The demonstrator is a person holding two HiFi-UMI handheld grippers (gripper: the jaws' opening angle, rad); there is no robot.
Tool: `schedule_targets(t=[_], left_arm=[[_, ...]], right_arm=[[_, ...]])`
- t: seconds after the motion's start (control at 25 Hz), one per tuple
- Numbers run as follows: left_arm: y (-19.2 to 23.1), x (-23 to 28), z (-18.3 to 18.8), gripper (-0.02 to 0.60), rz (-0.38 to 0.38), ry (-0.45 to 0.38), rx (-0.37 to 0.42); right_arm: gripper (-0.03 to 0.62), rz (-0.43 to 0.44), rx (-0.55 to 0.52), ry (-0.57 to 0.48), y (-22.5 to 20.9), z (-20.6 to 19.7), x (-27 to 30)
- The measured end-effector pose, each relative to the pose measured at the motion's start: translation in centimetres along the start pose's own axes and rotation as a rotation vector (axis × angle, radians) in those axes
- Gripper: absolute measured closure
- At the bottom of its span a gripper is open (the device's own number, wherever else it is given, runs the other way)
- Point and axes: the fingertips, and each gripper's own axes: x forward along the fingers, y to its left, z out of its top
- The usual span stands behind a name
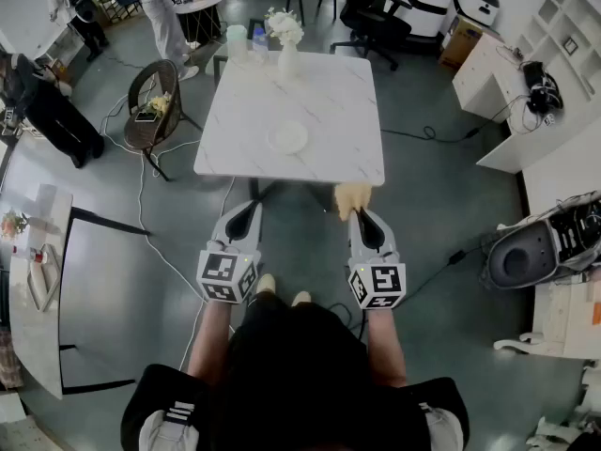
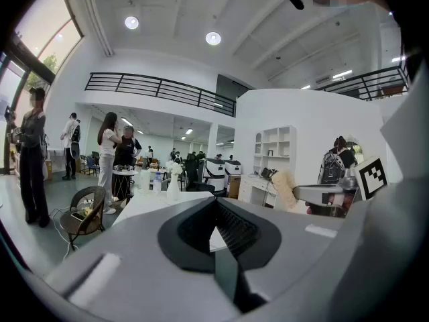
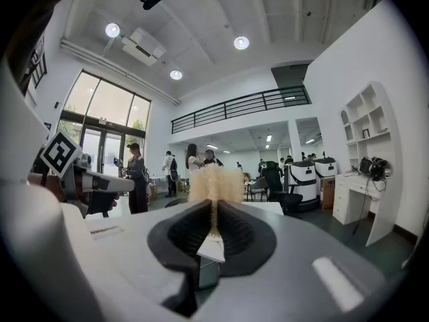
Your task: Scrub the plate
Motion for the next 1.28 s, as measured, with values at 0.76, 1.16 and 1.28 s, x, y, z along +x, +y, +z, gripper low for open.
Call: schedule_targets(t=[0.76, 1.16, 1.28], left_arm=[[-1.2, -0.5, -0.6, 0.574, 0.015, 0.017, -0.001], [0.1, 2.8, -1.5, 0.574, 0.027, 0.069, -0.014], [1.3, 5.0, -1.8, 0.574, 0.035, 0.087, -0.025]], right_arm=[[0.565, -0.007, 0.021, 0.008, -1.0, -0.4, -1.3], [0.565, 0.025, 0.062, 0.038, -2.4, -1.8, 2.6], [0.564, 0.042, 0.062, 0.048, -2.7, -2.0, 5.1]])
